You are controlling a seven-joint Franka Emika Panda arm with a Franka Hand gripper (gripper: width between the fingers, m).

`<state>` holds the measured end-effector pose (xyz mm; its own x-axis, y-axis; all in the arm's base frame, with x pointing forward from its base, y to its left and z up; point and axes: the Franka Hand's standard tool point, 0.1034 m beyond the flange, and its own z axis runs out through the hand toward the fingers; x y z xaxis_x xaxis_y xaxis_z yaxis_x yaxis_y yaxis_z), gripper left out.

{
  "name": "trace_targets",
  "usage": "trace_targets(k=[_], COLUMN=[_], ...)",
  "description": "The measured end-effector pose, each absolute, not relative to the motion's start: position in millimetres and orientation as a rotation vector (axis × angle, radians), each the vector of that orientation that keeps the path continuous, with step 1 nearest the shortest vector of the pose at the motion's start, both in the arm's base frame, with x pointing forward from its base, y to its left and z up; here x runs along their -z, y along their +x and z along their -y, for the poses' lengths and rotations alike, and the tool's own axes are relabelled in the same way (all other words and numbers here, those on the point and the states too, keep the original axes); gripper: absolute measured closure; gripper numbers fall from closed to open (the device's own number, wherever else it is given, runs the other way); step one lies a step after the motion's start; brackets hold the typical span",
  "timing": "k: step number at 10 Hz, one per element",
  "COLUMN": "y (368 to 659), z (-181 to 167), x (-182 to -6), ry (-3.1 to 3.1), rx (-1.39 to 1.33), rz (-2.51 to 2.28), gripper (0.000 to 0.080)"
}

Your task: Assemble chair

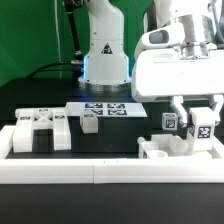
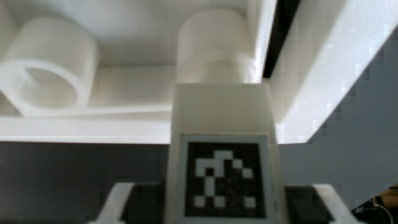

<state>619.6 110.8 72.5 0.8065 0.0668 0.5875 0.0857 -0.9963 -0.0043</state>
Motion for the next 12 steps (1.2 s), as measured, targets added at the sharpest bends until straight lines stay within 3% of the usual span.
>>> trace_targets(k=[6, 7, 8, 9, 12], y=[615.0, 614.9, 614.4, 613.6, 611.8], z=[-111.3, -111.3, -112.1, -114.0, -106.6], x=[-68.9, -68.8, -68.5, -69.5, -71.3], ry=[-2.97, -2.97, -2.971, -2.973, -2.979], rx=[0.904, 0.903, 0.896, 0.882, 0.883], rz=[0.127, 0.127, 0.126, 0.129, 0.124], gripper=[0.0508, 0.0322, 0.0322, 0.0188, 0.0151])
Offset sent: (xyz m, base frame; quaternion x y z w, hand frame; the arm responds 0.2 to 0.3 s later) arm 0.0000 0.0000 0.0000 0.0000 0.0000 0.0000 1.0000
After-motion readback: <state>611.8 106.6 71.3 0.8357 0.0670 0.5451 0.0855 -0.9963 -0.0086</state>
